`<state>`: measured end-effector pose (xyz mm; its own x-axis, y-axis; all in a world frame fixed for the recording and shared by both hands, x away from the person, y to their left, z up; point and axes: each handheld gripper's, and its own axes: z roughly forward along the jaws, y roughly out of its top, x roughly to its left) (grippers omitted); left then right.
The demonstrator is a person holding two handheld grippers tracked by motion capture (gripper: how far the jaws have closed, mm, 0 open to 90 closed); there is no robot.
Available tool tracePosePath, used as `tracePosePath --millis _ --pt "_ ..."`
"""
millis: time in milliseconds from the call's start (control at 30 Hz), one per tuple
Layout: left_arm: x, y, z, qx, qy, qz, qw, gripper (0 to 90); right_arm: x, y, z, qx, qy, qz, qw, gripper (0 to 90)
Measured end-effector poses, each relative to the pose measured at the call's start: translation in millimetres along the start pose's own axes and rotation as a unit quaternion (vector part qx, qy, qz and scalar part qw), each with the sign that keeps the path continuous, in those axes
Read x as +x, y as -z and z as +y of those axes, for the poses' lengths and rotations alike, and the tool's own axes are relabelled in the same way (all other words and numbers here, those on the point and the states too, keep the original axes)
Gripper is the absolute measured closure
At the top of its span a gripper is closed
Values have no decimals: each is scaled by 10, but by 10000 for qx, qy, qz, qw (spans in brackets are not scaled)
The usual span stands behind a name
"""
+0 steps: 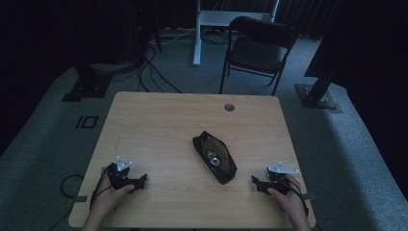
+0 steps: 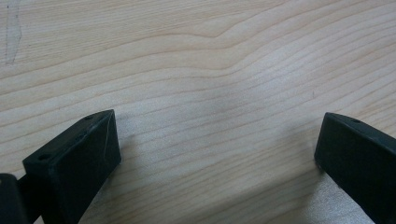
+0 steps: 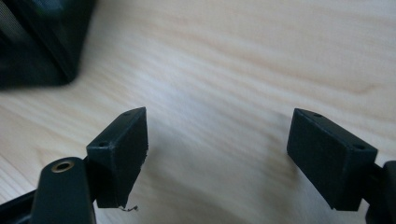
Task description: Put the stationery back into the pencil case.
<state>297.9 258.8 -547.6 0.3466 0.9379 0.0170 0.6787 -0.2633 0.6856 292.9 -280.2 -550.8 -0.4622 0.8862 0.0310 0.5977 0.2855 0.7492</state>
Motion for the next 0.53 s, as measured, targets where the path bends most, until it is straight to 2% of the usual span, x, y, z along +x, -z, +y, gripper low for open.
tracePosePath --millis 33,200,533 --pt "0 0 0 0 0 0 10000 3 4 -6 -1 72 31 -54 10000 201" --pt "0 0 0 0 -2 -1 10000 3 15 -14 2 109 48 -118 9999 175" --pt "0 0 0 -1 -2 -1 10000 3 14 -15 3 109 47 -116 9999 174"
